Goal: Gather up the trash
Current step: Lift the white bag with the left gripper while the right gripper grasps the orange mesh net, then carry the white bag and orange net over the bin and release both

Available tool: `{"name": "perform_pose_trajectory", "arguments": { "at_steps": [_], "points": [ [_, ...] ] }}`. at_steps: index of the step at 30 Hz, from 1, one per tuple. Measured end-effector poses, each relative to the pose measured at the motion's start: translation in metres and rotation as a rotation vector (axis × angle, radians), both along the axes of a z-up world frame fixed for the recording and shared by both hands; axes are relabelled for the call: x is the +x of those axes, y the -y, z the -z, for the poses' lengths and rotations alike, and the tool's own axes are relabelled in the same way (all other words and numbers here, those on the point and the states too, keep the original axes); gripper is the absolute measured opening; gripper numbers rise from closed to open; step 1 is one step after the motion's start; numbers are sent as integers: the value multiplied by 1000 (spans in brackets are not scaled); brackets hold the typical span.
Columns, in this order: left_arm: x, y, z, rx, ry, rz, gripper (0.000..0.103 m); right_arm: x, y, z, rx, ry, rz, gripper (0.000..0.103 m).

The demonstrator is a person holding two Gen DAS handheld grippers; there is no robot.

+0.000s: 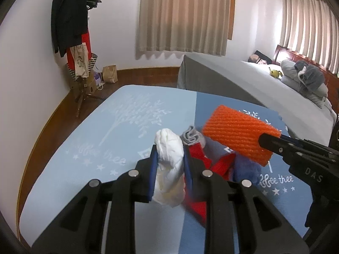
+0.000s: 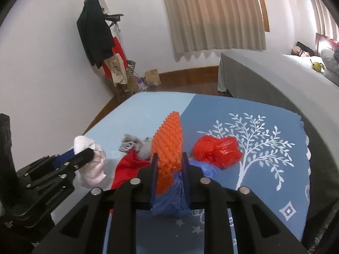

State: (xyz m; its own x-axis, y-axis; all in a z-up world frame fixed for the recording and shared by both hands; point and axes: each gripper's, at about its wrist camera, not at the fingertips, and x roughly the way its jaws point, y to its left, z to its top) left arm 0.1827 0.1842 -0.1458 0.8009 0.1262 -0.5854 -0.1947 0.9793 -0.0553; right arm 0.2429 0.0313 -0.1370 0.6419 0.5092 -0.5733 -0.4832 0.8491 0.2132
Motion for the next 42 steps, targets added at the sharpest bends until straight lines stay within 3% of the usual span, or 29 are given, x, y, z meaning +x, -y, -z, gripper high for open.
{"name": "perform_pose_trajectory", "arguments": {
  "at_steps": [22, 42],
  "points": [
    [-30, 71, -43, 4, 71, 113, 22, -67, 77, -49, 25, 84, 128, 21],
    [-51, 179, -59, -22, 114, 328, 22, -133, 184, -66, 11, 115, 323, 21]
  ]
}}
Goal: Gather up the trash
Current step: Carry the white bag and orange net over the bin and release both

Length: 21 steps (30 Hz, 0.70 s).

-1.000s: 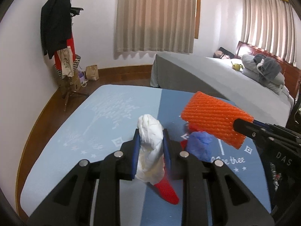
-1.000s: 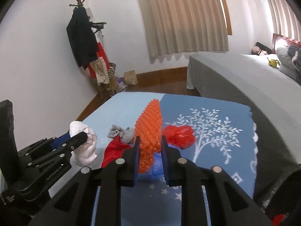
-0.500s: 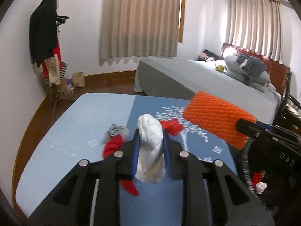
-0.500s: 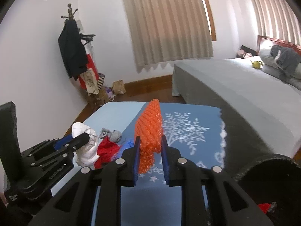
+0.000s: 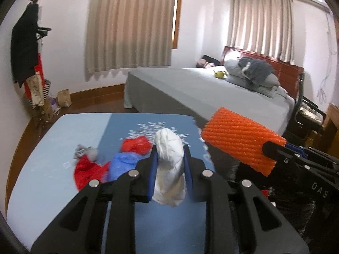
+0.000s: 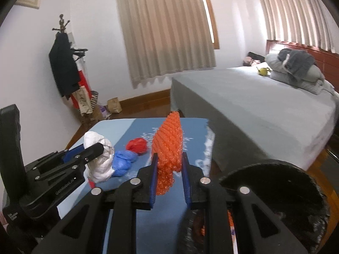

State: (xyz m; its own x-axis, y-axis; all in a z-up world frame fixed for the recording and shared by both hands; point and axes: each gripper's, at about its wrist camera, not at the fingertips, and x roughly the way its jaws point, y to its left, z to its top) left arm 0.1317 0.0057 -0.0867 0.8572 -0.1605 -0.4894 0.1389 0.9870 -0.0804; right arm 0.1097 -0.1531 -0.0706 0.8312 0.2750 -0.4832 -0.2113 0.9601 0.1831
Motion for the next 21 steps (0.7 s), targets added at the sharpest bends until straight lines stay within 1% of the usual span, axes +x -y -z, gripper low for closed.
{"name": "perform_pose_trajectory", "arguments": {
  "at_steps": [9, 21],
  "points": [
    [-9, 53, 2, -7, 3, 104, 22, -24, 49, 1, -12, -8, 120, 21],
    [-14, 119, 12, -5, -3, 248, 22, -55, 110, 16, -25, -41, 268, 21]
  ]
}}
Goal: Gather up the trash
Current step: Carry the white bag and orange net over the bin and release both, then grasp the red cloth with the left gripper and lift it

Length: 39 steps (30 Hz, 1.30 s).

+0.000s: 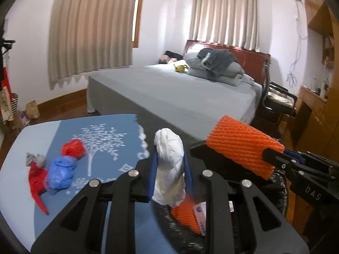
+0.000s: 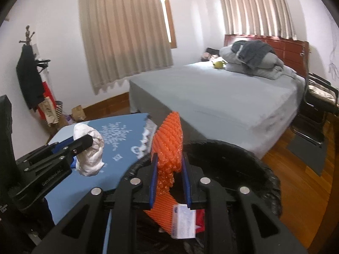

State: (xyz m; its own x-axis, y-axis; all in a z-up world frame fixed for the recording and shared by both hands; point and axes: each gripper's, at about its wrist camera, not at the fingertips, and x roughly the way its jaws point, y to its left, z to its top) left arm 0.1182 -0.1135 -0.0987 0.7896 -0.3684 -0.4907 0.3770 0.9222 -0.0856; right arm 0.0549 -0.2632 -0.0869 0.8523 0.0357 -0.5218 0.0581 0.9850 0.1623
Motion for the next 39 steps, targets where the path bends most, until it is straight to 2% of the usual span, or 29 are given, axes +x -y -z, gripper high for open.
{"name": "perform_pose_trajectory", "arguments": {
  "at_steps": [13, 14, 16, 18, 19, 20, 21, 22, 23, 24, 25, 27, 31, 39],
  "points": [
    [7, 68, 25, 16, -44, 145, 25, -17, 46, 21, -6, -58, 126, 21],
    [8, 71, 26, 17, -50, 157, 26, -16, 49, 23, -5, -68, 132, 25],
    [9, 77, 30, 25, -60, 169, 42, -16, 55, 28, -2, -78, 147, 26],
    [10, 76, 32, 14, -67, 176, 56, -16, 60, 32, 3, -88, 155, 34],
    [10, 74, 32, 13, -66, 170, 59, -16, 62, 33, 4, -91, 162, 38],
    [11, 70, 32, 19, -61, 158, 60, -17, 63, 34, 4, -93, 167, 47],
    [12, 68, 31, 23, -60, 151, 64, -16, 65, 35, 6, -99, 173, 61],
    [13, 62, 31, 28, -56, 137, 70, -16, 66, 36, 10, -101, 178, 68],
    [13, 58, 29, 32, -50, 125, 72, -17, 67, 36, 16, -97, 188, 80],
    [14, 51, 28, 41, -40, 105, 77, -19, 67, 35, 18, -90, 193, 87],
    [15, 47, 26, 48, -34, 91, 82, -20, 66, 34, 17, -82, 195, 89],
    [16, 32, 25, 65, -22, 47, 87, -19, 62, 32, 12, -76, 193, 97],
    [18, 2, 19, 78, -3, -30, 91, -14, 51, 27, 16, -60, 171, 97],
    [21, -68, 9, 81, 8, -190, 92, 14, 3, 16, 17, -30, 72, 97]
  ]
}}
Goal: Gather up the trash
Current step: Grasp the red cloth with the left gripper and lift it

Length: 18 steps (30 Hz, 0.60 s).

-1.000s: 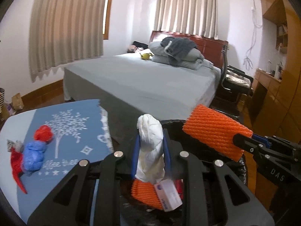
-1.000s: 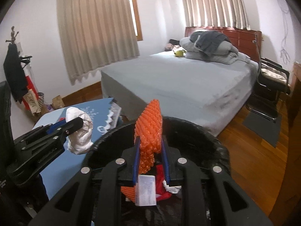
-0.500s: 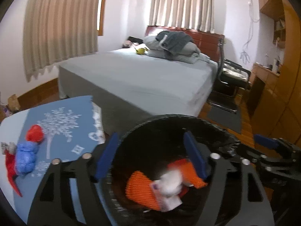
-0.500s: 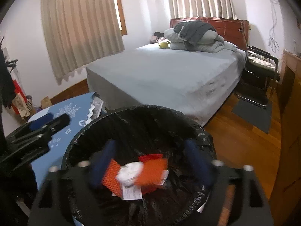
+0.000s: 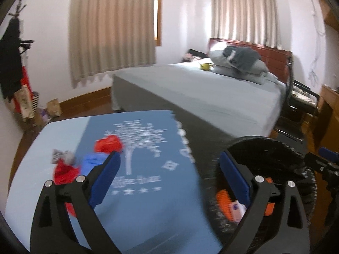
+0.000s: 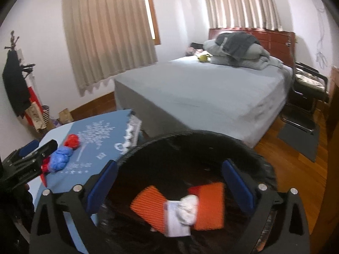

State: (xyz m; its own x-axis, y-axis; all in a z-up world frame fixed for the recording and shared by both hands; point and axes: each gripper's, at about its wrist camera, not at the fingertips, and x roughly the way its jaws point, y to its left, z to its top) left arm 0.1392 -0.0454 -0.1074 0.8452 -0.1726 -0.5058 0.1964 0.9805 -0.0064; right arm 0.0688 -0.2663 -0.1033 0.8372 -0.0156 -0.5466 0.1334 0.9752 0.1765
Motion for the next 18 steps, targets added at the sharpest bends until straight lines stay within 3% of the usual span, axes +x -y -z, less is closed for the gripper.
{"name": "perform_pose_trajectory", "arguments": {
  "at_steps": [8, 18],
  "points": [
    [4, -67, 4, 9, -9, -147, 92, 49, -72, -7, -12, 28, -151, 97],
    [23, -142, 20, 39, -33, -308, 92, 98, -139, 4, -6, 19, -252, 97]
  ]
}}
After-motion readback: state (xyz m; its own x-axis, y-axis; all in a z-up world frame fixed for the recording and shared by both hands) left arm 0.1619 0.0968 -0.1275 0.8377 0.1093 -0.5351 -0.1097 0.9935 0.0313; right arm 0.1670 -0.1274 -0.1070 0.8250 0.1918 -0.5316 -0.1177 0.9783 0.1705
